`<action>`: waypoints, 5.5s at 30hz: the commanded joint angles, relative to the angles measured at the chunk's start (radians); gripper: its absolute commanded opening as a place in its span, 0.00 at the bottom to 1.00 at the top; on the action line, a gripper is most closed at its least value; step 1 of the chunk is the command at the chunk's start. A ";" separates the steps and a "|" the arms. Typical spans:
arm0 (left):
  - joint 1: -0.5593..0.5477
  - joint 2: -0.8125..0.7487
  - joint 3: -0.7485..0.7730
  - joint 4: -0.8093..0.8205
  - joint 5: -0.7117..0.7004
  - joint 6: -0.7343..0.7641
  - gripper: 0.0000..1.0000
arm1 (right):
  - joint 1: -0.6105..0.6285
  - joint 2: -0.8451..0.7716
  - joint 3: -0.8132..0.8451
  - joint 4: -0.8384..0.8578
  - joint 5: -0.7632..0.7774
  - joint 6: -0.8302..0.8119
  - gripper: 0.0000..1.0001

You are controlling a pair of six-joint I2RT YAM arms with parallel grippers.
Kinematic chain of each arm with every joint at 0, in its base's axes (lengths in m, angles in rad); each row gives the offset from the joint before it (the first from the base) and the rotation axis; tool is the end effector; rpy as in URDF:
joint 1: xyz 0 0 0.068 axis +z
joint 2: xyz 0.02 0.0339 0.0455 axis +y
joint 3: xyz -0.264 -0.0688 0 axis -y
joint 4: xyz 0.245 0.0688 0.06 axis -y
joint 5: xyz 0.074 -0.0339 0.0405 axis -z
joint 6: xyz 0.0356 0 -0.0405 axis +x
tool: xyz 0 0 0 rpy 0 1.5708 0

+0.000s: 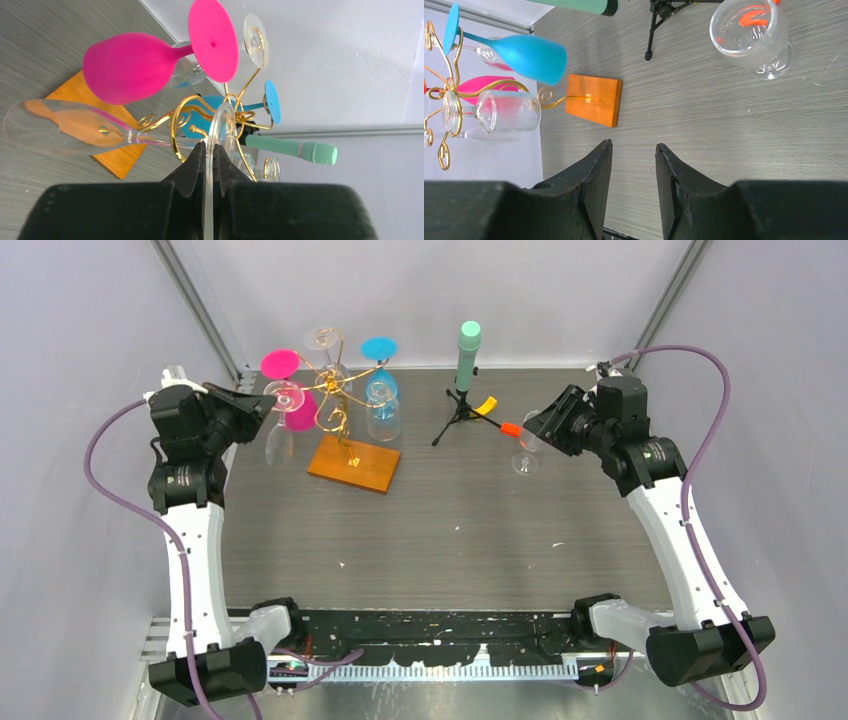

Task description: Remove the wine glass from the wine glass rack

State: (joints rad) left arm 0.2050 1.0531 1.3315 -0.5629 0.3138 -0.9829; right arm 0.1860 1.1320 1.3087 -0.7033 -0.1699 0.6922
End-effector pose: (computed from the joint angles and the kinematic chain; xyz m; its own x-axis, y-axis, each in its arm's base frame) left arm 0.2098 0.0324 0.4377 -0.2327 -0.8568 -0.4602 -0.1752 0.5024 -0.8467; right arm 0.2277 0.0490 0.3998 -0.5883 0.5294 -0.6113 0.0643 0.7842 0.6172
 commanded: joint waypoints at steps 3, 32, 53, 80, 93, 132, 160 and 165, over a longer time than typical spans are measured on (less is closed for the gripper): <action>0.001 -0.060 0.029 -0.007 -0.152 -0.037 0.00 | 0.000 -0.025 0.003 0.054 -0.009 0.012 0.43; 0.001 0.048 -0.021 0.287 0.161 -0.121 0.00 | 0.000 -0.043 0.000 0.046 -0.018 0.010 0.43; 0.001 -0.124 -0.053 0.043 0.242 -0.082 0.00 | 0.000 -0.079 -0.112 0.220 -0.259 0.087 0.63; -0.241 -0.356 -0.268 -0.012 0.327 -0.331 0.00 | 0.574 -0.222 -0.416 0.854 -0.164 -0.035 0.68; -0.402 -0.319 -0.280 0.136 0.371 -0.475 0.00 | 0.757 -0.068 -0.419 1.147 -0.193 -0.408 0.68; -0.454 -0.397 -0.337 0.326 0.328 -0.370 0.77 | 0.783 0.067 -0.435 1.512 0.125 -0.228 0.00; -0.457 -0.376 -0.449 0.329 0.315 -0.054 0.87 | 0.782 -0.083 -0.417 0.933 1.004 0.644 0.00; -0.457 -0.380 -0.517 0.382 0.314 -0.191 0.86 | 0.781 -0.078 -0.467 1.049 1.059 0.734 0.00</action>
State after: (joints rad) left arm -0.2485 0.6552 0.8612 -0.2428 0.6617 -1.0237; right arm 0.9657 1.0695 0.8371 0.1612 0.7357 1.2800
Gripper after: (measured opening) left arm 0.865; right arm 0.131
